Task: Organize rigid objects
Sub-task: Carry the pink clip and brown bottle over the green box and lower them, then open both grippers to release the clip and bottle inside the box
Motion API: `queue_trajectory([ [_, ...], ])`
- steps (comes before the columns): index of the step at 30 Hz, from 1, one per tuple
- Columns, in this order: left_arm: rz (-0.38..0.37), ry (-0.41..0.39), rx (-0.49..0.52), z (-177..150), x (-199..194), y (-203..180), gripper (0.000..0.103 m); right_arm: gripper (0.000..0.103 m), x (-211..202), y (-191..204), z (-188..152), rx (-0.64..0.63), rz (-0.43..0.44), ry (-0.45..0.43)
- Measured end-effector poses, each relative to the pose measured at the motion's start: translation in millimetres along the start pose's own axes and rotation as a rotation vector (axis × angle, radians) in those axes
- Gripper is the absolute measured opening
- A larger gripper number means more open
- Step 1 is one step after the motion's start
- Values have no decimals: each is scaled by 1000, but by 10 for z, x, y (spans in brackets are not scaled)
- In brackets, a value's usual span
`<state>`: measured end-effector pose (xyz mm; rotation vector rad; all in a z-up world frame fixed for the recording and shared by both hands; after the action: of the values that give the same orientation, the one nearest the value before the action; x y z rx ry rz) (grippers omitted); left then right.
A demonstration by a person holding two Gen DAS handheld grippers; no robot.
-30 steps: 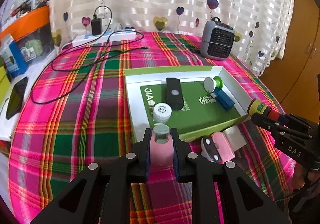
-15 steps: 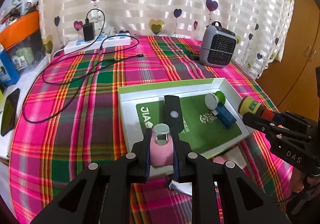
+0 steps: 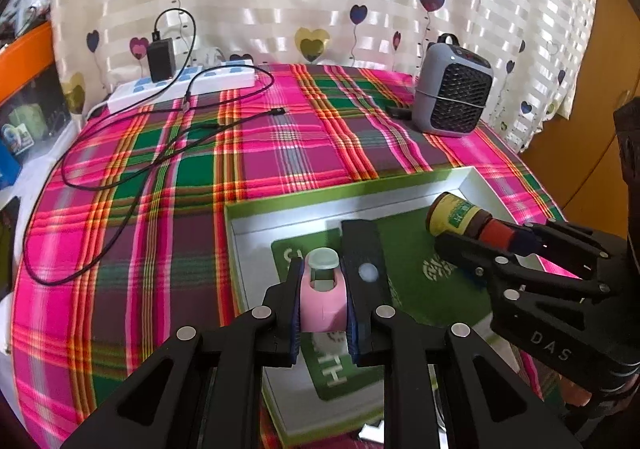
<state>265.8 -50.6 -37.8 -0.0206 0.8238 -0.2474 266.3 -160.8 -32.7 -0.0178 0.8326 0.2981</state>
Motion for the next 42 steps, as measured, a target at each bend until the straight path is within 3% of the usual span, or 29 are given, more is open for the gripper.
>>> queue_trajectory([
  [17,22,31,18,40,334,94,17,33,431,18,34,9,-7,57],
  [42,40,50,44,13,427,67,18,33,498,-29,24,52,7,61],
])
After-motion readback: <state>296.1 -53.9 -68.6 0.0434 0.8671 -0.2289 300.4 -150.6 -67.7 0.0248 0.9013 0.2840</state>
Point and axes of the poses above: each gripper's, at about its wrist camera, not at the fingertips, and x roughly the way its jaws point, y to its left, z to its top, the point moved 10 cm from there along x, roughly the way its jaws point, and after that the axes turned 3 degrees about -y, right-handed, at the moved point
